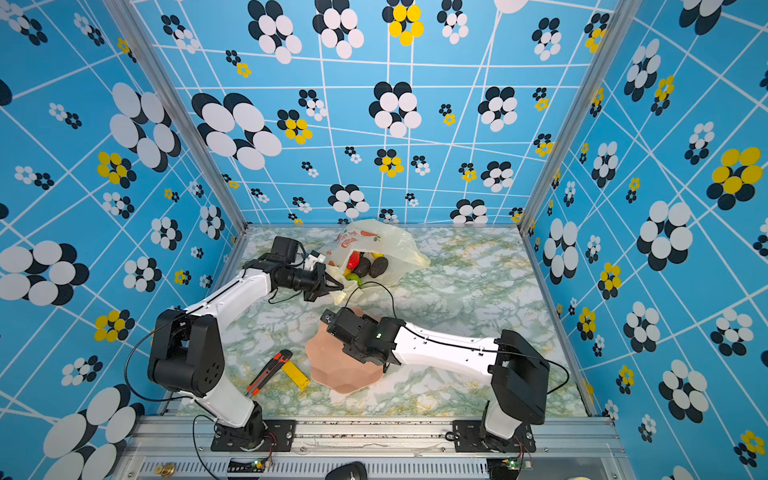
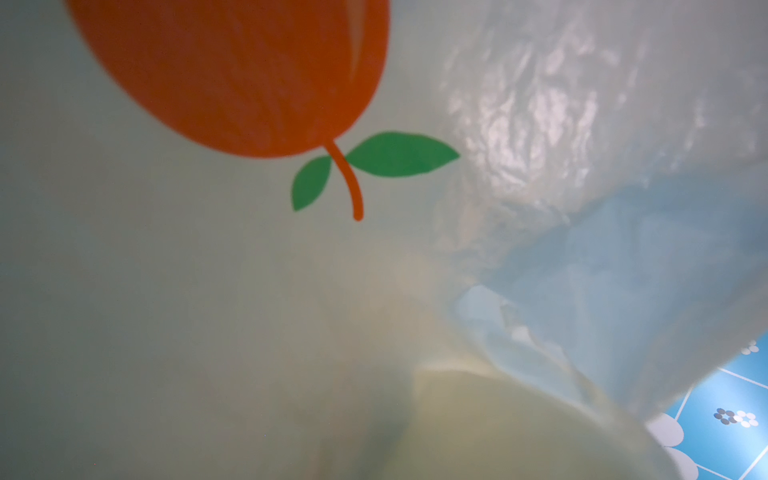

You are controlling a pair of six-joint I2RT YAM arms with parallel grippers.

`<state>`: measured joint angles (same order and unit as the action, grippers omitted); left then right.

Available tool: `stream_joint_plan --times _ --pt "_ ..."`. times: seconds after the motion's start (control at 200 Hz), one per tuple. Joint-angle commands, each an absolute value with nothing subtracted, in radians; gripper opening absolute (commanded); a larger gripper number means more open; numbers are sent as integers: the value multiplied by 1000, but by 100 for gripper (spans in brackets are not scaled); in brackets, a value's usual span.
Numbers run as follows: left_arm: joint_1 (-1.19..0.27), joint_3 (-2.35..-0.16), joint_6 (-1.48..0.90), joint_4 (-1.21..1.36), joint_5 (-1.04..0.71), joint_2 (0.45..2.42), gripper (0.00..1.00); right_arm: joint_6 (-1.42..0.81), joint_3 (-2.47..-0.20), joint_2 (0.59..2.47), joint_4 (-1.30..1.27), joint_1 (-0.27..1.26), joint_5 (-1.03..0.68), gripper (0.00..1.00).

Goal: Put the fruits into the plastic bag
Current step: 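Lift the papaya with the right gripper and carry it to the bag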

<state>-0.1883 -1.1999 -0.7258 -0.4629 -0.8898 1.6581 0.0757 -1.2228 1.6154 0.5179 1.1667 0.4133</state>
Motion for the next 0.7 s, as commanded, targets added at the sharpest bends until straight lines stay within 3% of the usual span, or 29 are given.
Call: stream_joint_plan --times 0.0,0.4,0.695 --pt "-189 -1192 -726 -460 -884 1622 0 91 -1188 1556 543 1172 485 20" --pt "-188 -1184 -735 -449 -885 1616 0 -128 -1127 1363 604 1143 600 15" --pt "-189 -1173 -733 -454 -886 1595 0 -541 -1042 1154 530 950 400 6"
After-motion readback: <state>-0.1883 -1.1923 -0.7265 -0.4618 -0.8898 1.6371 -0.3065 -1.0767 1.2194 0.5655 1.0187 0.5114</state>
